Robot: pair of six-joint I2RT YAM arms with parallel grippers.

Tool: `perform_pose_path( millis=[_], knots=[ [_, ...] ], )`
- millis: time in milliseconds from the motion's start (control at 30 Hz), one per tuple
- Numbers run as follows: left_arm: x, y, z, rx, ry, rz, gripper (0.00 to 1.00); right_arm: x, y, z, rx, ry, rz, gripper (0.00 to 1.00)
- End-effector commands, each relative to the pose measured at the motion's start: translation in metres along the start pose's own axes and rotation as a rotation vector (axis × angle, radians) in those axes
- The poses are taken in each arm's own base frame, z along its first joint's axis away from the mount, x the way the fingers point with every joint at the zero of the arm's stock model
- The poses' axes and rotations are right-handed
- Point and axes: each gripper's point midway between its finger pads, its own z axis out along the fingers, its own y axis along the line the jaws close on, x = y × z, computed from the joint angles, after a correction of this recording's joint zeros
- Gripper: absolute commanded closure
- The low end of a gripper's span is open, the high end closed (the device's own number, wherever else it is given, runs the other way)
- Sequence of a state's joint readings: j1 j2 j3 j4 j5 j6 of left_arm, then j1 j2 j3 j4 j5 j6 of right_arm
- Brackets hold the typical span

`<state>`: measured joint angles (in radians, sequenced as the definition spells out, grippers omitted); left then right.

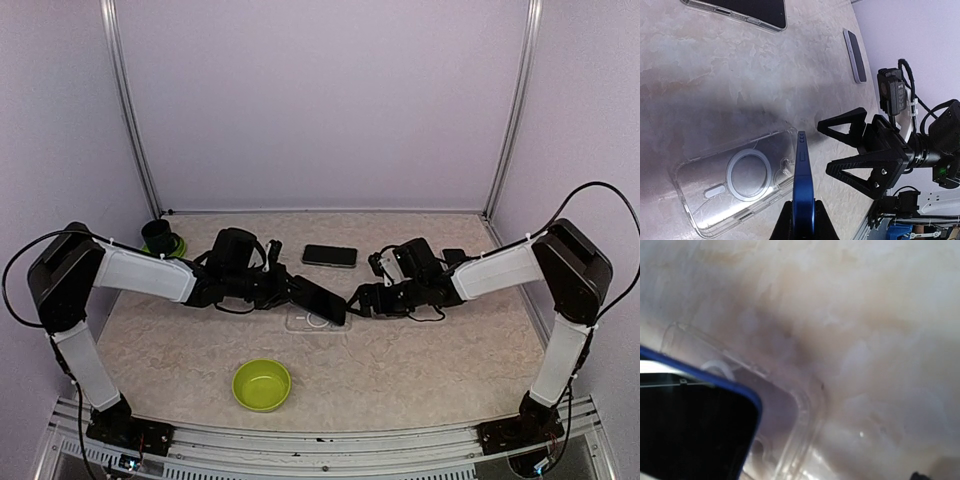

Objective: Put the phone into the phone case
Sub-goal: Install the phone case on the phone.

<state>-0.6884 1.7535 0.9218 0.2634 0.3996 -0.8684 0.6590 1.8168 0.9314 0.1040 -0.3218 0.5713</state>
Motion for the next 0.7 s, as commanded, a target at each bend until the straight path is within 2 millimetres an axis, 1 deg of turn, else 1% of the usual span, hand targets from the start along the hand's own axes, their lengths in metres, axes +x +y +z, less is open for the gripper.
perform_pose_path(
  millis=[0,300,433,500,667],
  knots=[
    [-0.013,-0.016,0.007,0.043,-0.046,0.031,1.0,0.003,-0.001,0.001,-0.014,-0.002,0.011,0.05],
    [-0.002,-0.003,0.015,0.009,-0.027,0.035,1.0,0.004,0.001,-0.001,-0.02,-0.004,0.016,0.05],
    [0.005,-0.001,0.019,0.008,-0.009,0.029,1.0,0.003,0.002,-0.001,-0.027,-0.005,0.021,0.05],
    [0.008,0.0,0.02,0.008,-0.002,0.014,1.0,0.004,0.005,0.001,-0.035,-0.004,0.02,0.05],
    [0.013,0.009,0.022,-0.012,0.01,-0.038,1.0,0.009,0.014,0.012,-0.053,0.016,0.016,0.05]
  ],
)
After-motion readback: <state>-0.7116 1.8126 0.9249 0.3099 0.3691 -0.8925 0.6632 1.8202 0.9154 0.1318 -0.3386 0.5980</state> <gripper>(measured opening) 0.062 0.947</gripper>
